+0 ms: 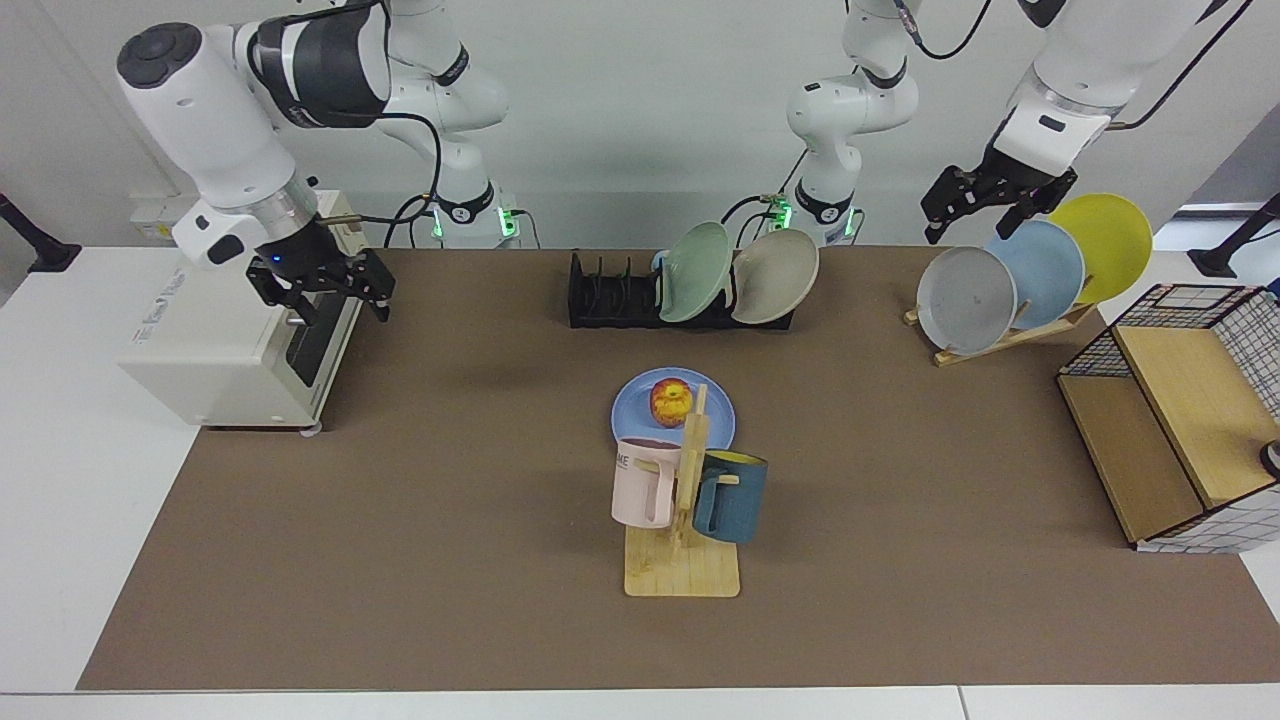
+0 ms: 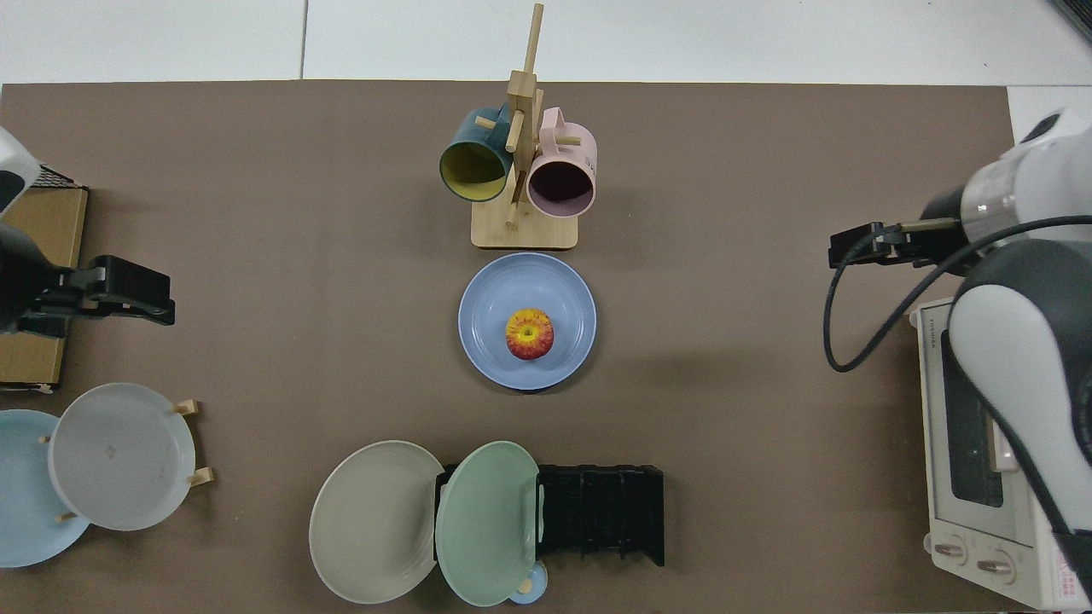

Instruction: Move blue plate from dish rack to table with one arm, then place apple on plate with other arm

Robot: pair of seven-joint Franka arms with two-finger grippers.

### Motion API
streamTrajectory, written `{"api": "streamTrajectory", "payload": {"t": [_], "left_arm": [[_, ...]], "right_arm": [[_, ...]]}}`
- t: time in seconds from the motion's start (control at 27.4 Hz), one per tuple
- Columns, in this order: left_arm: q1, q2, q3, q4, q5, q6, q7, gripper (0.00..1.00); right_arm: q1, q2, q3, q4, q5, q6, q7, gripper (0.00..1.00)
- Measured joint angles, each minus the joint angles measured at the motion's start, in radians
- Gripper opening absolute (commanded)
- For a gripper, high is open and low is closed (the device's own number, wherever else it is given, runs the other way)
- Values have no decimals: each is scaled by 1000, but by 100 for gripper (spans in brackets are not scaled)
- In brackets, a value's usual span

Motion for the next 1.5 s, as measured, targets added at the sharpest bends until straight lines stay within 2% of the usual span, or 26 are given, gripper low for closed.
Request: {"api": "streamTrajectory", "payload": {"t": [0.15, 0.29, 0.47, 1.5], "left_arm": [[0, 0, 0, 0, 0, 0, 0, 100], [0, 0, 0, 0, 0, 0, 0, 100], [0, 0, 0, 0, 0, 0, 0, 100], [0, 0, 0, 0, 0, 0, 0, 100]], "right_arm": [[-24, -5, 0, -3, -5, -8, -10, 100], [-24, -5, 4, -3, -60, -6, -12, 100], [-24, -5, 5, 1, -76, 21, -19, 100], [-23, -5, 9, 6, -78, 34, -20, 100]]}}
